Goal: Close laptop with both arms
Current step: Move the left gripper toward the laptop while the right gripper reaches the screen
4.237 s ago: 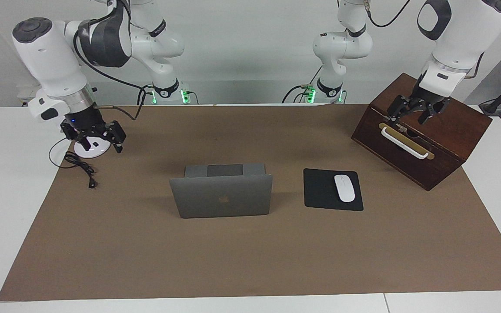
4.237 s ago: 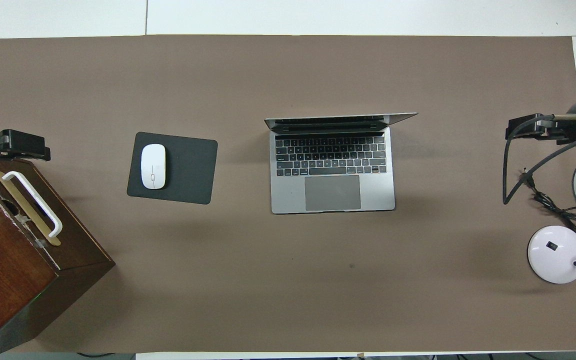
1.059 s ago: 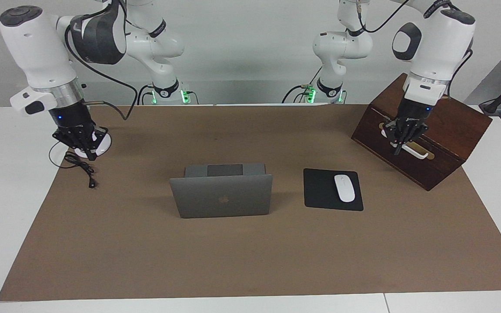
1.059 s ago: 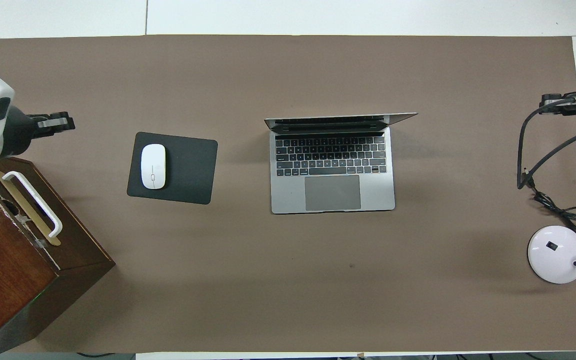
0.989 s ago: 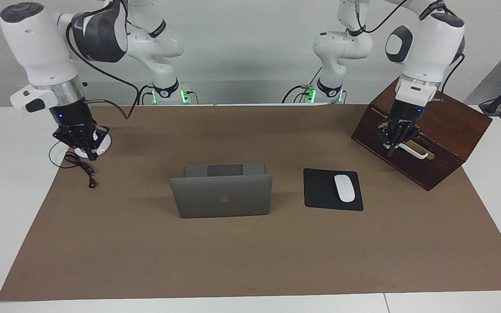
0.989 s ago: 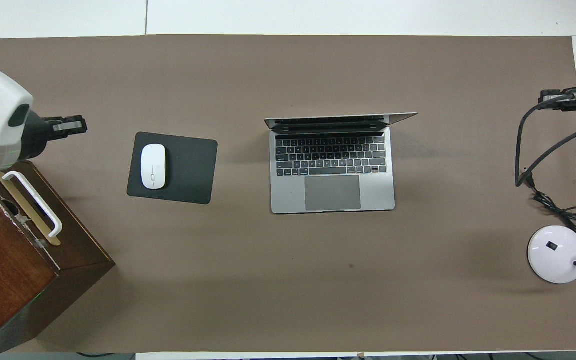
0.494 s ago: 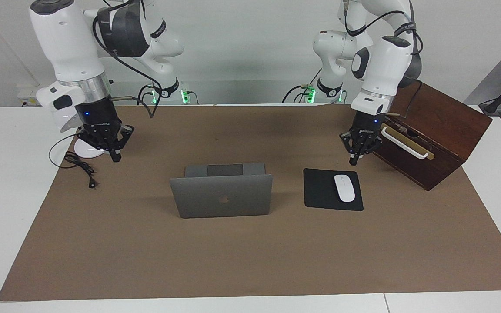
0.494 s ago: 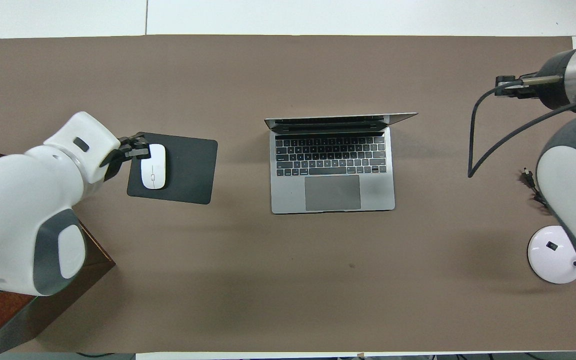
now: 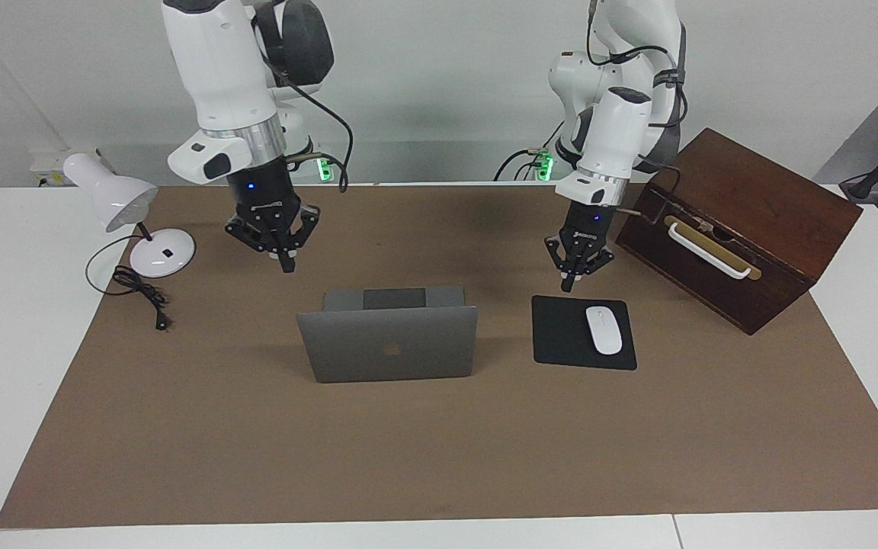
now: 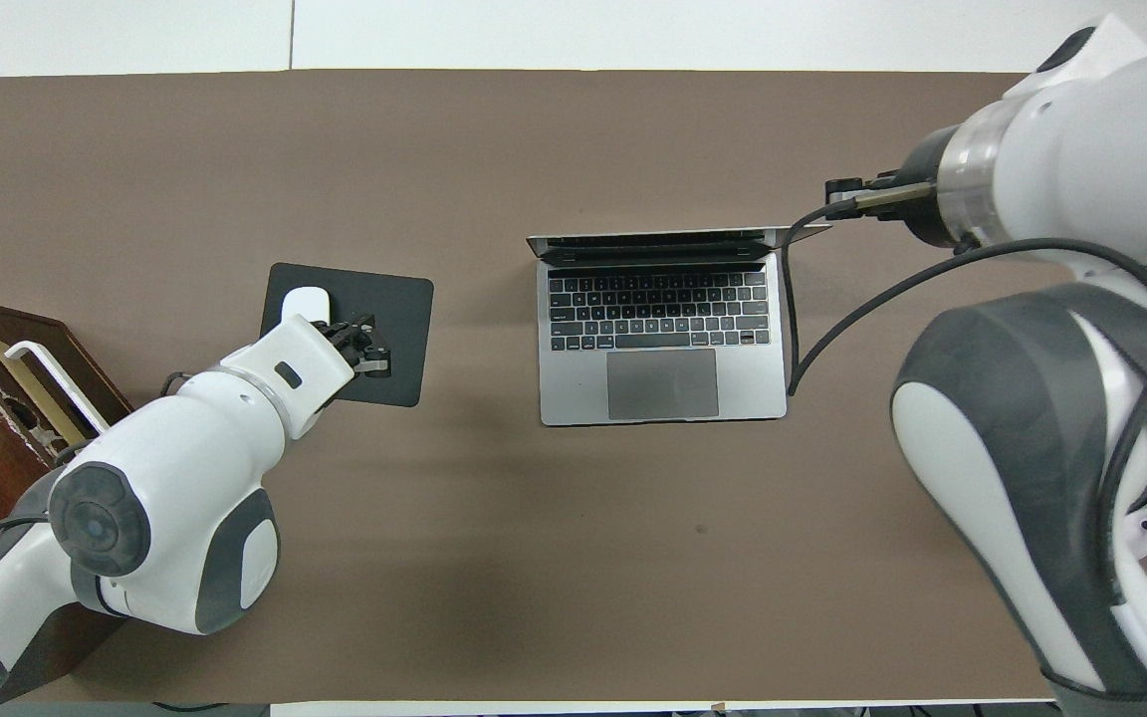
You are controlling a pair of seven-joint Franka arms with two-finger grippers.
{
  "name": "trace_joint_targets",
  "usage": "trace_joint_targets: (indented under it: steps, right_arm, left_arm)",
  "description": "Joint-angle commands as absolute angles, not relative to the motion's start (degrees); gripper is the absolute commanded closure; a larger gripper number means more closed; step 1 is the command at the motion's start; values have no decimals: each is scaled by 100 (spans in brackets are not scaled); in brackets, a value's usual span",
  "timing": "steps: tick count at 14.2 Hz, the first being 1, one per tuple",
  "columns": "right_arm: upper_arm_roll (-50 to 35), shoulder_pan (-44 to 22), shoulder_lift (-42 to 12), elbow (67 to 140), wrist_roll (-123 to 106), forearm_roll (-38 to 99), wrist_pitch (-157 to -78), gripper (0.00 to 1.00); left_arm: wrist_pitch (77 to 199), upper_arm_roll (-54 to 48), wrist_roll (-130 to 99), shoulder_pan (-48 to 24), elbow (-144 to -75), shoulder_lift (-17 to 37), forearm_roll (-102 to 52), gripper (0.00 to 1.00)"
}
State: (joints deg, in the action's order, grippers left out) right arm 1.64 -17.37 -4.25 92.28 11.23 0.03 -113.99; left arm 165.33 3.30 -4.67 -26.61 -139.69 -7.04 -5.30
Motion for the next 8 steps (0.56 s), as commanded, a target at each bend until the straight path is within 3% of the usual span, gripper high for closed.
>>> trace_joint_targets:
  steps: [1,8]
  right_arm:
    - [115,-1985,-404,9176,1422,26,-11460,100]
    - [-53,-2109,-457,9176,1942,-79,-11830,100]
  left_arm:
    - [17040,422,-141,-2987,-14098,-528,-589,100]
    - [17727,422,-35,-3594,-14098,-36,-580,100]
